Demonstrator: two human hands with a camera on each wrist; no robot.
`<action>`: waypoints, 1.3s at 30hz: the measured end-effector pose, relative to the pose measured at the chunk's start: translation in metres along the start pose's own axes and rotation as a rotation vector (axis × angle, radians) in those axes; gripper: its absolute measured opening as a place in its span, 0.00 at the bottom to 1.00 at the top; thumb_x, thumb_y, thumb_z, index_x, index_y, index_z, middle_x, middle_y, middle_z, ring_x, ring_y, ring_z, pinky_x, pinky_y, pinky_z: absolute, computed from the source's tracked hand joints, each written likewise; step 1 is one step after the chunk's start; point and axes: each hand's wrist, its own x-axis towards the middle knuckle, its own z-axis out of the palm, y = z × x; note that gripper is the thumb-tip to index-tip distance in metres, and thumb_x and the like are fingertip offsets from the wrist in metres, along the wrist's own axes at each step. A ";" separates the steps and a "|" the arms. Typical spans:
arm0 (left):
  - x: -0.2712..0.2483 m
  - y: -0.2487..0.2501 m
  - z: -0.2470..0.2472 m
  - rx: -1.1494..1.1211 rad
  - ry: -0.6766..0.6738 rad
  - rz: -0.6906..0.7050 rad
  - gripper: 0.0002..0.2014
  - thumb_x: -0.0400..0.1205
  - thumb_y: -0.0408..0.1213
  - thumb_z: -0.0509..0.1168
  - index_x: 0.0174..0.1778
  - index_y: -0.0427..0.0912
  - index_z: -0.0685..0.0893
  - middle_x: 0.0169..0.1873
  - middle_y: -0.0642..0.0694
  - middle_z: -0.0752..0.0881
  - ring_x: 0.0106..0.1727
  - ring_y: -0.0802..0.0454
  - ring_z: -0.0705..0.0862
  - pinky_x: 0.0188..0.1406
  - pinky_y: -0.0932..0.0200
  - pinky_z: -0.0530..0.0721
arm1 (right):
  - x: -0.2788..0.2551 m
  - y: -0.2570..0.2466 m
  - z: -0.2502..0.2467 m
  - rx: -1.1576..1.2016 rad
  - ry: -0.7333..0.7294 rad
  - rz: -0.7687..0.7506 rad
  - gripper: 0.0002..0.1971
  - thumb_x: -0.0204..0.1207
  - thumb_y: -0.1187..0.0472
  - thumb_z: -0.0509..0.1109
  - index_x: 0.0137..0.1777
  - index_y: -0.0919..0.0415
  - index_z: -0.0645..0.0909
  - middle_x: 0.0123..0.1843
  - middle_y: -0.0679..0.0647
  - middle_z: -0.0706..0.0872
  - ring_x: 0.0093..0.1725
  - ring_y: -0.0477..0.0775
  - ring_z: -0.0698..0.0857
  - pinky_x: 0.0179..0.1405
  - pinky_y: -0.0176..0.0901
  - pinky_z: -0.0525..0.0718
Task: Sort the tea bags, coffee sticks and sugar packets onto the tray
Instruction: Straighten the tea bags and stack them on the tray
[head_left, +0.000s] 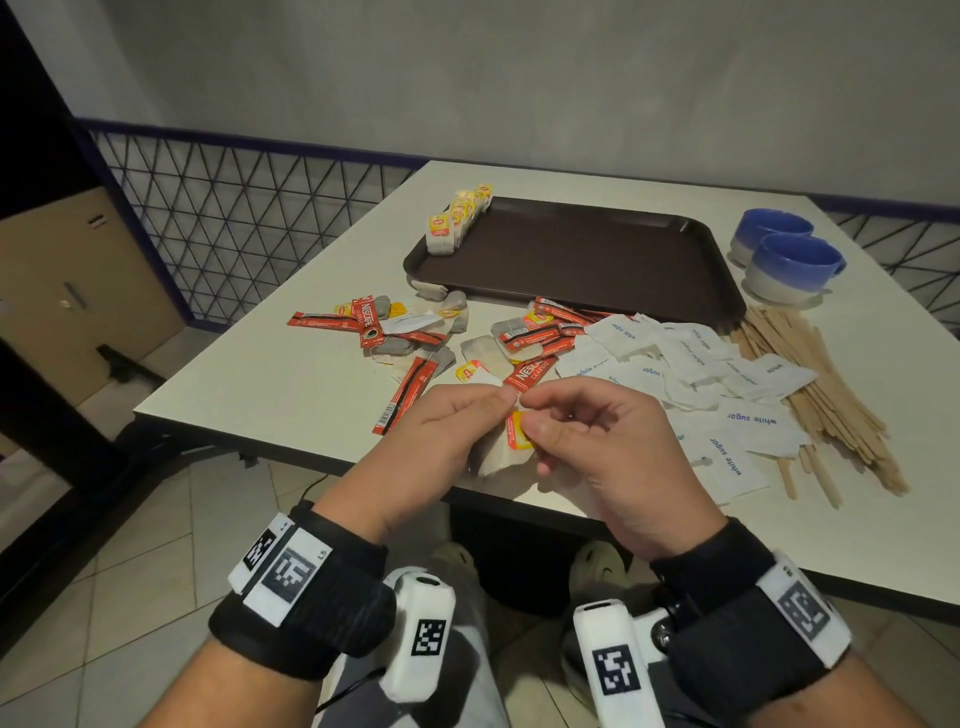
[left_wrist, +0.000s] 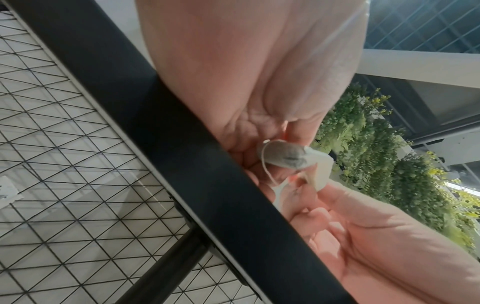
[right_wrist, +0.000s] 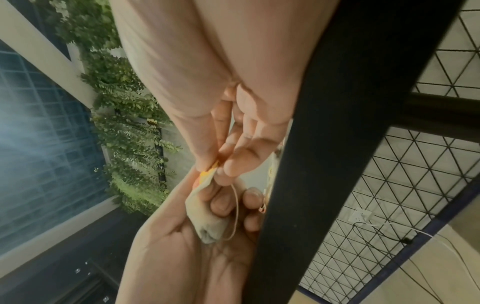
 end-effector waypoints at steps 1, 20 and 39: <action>0.000 0.001 0.000 0.001 0.013 0.009 0.18 0.88 0.52 0.61 0.39 0.52 0.92 0.39 0.49 0.89 0.45 0.54 0.85 0.52 0.52 0.80 | 0.000 0.000 0.000 0.022 0.006 0.009 0.15 0.68 0.66 0.78 0.54 0.70 0.89 0.46 0.77 0.84 0.30 0.58 0.83 0.27 0.47 0.84; -0.001 -0.003 -0.008 -0.120 0.140 0.088 0.09 0.75 0.33 0.79 0.47 0.40 0.86 0.33 0.43 0.89 0.32 0.48 0.88 0.30 0.57 0.85 | 0.001 0.001 -0.001 0.035 0.022 -0.006 0.17 0.72 0.57 0.76 0.55 0.69 0.86 0.46 0.74 0.83 0.34 0.63 0.82 0.29 0.52 0.83; -0.003 -0.004 -0.008 -0.083 0.193 0.129 0.13 0.76 0.29 0.76 0.53 0.48 0.87 0.45 0.44 0.91 0.35 0.45 0.87 0.40 0.50 0.86 | 0.000 0.002 0.001 -0.048 0.045 0.046 0.06 0.83 0.67 0.72 0.53 0.73 0.83 0.38 0.73 0.89 0.32 0.62 0.86 0.33 0.52 0.89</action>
